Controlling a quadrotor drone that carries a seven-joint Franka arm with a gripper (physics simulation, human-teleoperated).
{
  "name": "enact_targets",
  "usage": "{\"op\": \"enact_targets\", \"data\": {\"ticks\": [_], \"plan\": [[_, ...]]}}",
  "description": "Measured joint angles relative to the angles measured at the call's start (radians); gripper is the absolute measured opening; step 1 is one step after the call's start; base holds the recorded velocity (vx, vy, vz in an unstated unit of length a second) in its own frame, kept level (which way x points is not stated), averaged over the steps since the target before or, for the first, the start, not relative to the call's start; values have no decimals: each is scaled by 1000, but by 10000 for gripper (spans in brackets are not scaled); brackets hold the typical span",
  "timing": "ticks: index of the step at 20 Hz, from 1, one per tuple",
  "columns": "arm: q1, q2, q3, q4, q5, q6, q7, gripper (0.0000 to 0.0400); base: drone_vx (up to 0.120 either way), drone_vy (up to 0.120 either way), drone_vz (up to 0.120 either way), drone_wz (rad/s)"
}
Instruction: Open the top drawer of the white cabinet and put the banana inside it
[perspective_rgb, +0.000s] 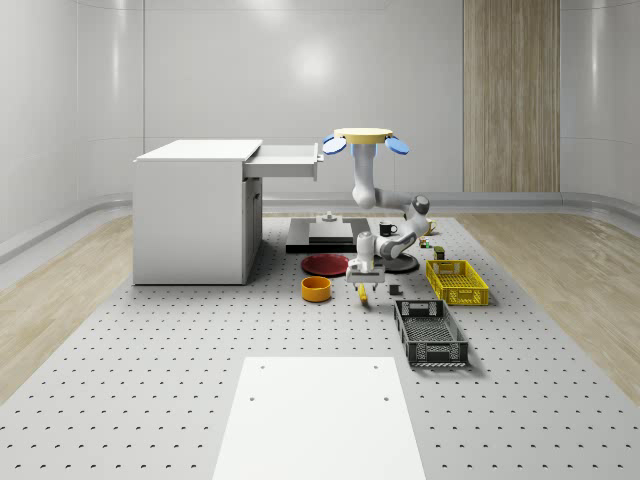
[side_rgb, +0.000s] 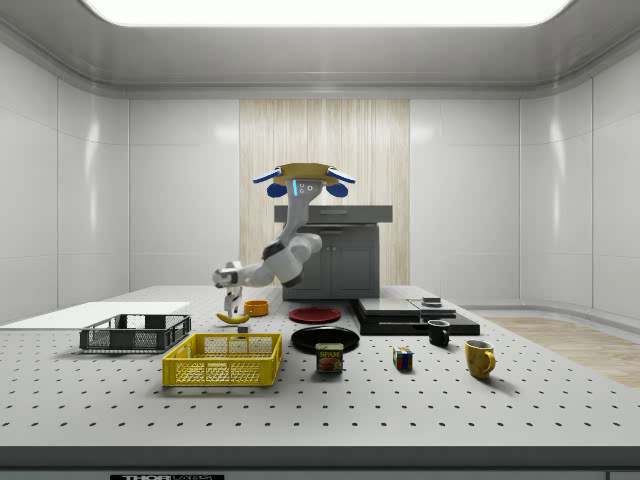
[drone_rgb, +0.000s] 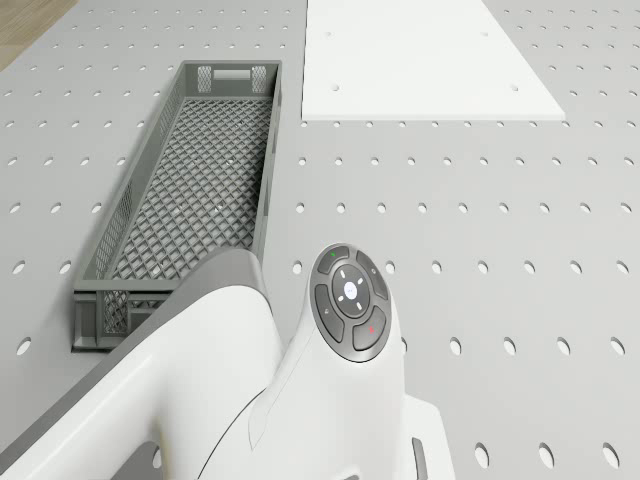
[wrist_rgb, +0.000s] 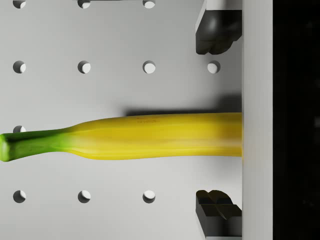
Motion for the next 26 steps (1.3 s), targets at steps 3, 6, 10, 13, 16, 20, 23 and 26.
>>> {"op": "enact_targets", "data": {"ticks": [3,6,10,13,16,20,23,26], "plan": [[15,12,12,13,15,1,-8,400,0,0,0,0],[25,23,29,28,33,7,-11,400,0,0,0,0],[34,37,51,47,57,16,-11,400,0,0,0,0],[37,46,65,59,72,21,-9,400,0,0,0,0],[38,54,73,66,81,23,-7,302,0,0,0,0],[36,61,78,70,89,21,-4,206,0,0,0,0],[34,65,79,71,91,20,-8,190,0,0,0,0],[32,64,74,66,85,16,-22,190,0,0,0,0]]}}
